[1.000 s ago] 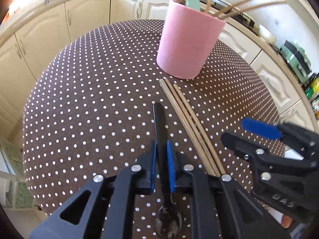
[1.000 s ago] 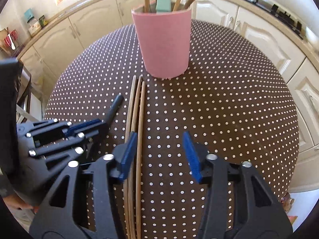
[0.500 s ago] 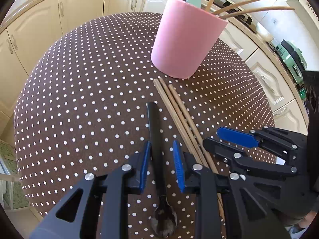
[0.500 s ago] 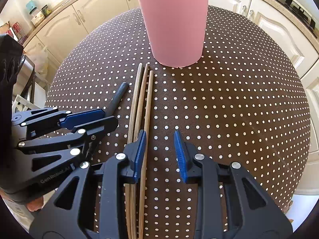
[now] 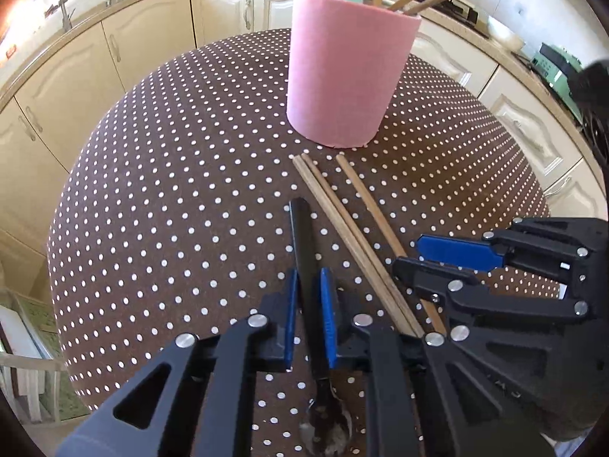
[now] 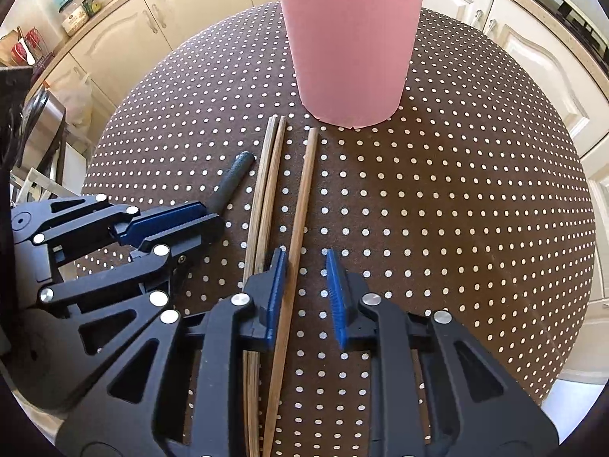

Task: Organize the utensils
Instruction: 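Grasp the black-handled utensil with the left tool while the right tool grasps a chopstick, then lift the black-handled utensil and chopstick upright over the pink cup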

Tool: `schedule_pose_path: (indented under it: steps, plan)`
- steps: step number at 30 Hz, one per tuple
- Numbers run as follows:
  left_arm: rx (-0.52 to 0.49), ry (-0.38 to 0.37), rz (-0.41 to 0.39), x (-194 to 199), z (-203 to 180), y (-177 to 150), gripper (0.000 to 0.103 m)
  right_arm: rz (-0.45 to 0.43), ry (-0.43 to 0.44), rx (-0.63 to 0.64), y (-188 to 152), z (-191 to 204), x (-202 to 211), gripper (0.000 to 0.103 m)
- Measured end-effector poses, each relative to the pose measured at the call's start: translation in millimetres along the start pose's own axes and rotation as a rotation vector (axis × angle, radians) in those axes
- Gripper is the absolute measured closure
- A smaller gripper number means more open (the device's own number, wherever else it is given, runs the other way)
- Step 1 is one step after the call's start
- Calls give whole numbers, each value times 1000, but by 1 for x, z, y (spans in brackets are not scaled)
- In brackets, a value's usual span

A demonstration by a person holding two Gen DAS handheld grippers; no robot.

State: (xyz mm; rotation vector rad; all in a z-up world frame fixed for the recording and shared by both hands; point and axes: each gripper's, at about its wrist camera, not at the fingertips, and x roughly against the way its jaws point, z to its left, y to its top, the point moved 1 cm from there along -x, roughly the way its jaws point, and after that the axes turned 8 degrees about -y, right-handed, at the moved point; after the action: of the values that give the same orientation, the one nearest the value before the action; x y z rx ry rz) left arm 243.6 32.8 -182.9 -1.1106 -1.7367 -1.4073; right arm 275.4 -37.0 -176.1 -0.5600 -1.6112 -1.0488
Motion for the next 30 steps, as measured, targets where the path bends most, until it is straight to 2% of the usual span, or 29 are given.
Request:
schedule_pose_path:
  steps: [4,8,14,20,23,24,30]
  plan:
    - [14,4,-30,-3,-5,7,92,-22,2,-33,1,-6,-3,94]
    - [45,-47,-83,0,-4,10,92,-62,24,-63,-5,-14,-1,97]
    - [52,-101,-183,26,-2,7,92,-159,57,-81,-13,-22,18,97]
    - [53,-145,-296,51,9,6,92,-320,118,-103,-23,-26,48,97]
    - [53,-175,-383,68,12,5,92,-429,151,-132,-31,-30,62,97]
    - [52,-192,-433,75,13,4,92,-467,157,-147,-32,-33,67,97]
    - [45,-251,-571,93,15,9,92,-657,180,-219,-35,-38,90,97]
